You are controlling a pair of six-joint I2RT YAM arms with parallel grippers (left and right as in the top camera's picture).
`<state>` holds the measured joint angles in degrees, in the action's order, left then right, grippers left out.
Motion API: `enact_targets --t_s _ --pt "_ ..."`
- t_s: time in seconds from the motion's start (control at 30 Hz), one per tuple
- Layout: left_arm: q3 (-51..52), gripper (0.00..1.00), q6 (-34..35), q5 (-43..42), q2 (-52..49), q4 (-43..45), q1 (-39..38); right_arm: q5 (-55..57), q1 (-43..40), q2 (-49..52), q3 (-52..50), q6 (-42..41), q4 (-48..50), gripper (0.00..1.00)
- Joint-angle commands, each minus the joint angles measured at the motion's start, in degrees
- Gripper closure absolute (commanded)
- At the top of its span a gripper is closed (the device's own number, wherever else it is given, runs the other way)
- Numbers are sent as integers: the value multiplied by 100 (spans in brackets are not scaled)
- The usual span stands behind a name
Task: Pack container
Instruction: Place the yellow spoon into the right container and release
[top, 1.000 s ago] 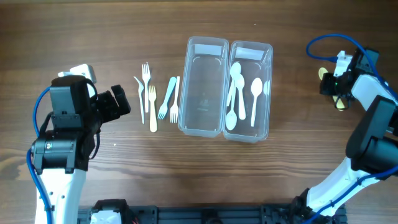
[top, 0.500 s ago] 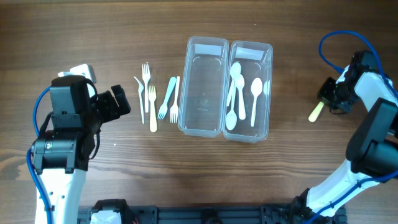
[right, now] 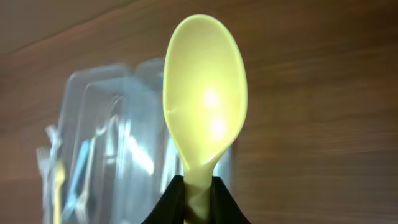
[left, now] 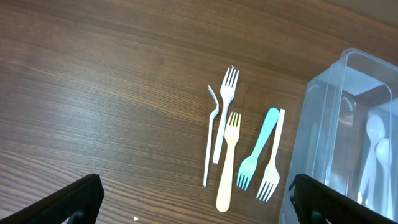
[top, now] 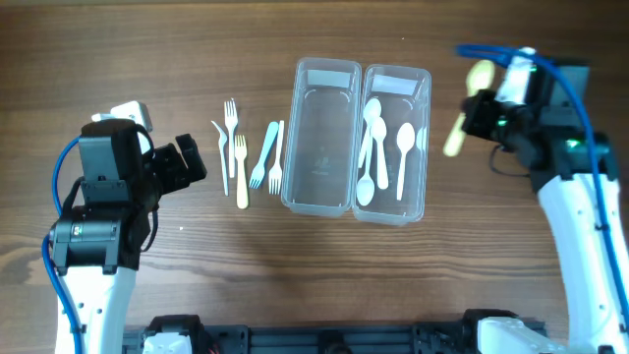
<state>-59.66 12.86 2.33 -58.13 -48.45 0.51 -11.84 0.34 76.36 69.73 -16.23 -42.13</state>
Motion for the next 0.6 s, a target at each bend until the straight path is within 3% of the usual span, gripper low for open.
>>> enact_targets --t_s 0.0,0.23,0.3,0.47,0.57 --pt "-107 0 -48 55 -7 13 46 149 553 404 -293 -527 254 96" --pt "-107 0 -48 55 -7 13 46 146 1528 1512 -535 -643 704 94" --pt "-107 0 -48 55 -7 13 46 151 1665 1604 -535 -627 866 64" --pt "-107 0 -39 44 -7 15 46 151 1342 1132 -186 -619 962 35" --pt "-107 0 109 -684 -7 -26 46 149 713 667 -138 -566 933 24"
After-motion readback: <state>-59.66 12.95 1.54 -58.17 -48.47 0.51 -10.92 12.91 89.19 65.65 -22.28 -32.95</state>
